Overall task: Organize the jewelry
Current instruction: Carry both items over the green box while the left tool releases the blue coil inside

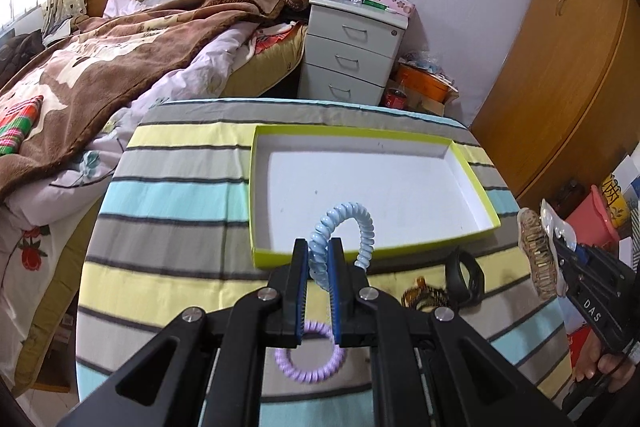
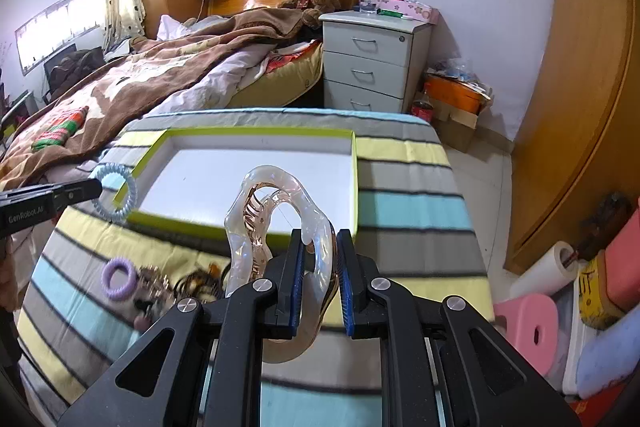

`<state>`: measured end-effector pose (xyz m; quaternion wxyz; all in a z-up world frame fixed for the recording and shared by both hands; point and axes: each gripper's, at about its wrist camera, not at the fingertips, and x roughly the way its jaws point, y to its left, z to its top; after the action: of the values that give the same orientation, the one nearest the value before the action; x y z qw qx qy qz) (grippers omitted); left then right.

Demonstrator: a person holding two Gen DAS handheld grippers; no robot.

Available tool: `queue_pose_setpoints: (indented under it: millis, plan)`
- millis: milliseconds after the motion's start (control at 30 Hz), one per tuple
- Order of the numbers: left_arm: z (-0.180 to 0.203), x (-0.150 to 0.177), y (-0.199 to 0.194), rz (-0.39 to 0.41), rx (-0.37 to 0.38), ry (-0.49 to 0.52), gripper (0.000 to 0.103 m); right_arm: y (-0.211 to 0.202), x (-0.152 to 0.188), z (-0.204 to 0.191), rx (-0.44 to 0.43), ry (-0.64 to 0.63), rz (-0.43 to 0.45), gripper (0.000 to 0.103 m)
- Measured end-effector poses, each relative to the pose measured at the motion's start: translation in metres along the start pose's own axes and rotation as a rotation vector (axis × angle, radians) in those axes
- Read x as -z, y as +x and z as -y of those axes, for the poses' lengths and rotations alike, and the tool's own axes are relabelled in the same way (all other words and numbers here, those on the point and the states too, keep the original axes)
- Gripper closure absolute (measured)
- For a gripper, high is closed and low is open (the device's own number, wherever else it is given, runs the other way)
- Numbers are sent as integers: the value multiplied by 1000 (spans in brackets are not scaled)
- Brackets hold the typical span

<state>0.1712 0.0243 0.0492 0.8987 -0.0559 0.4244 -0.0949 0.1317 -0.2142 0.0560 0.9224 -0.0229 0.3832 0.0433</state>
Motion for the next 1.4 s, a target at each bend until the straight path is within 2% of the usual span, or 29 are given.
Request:
queue_pose_setpoints:
  millis: [333,767,1067,1400]
  plan:
    - [-3,-29,37,-27,15,-23,93,49,-36,9,18,2,-54,87]
    - [-11,-56,86,-68,16,-56,93,110,-58,7,28,6,-134,87]
    - [-16,-61,115,-108,10,-84,93,135,-64,-1,32,-14,-161,87]
    - [-23,-58,129,-139,-4,-101,93,151,-62,-1,61,-32,-189,87]
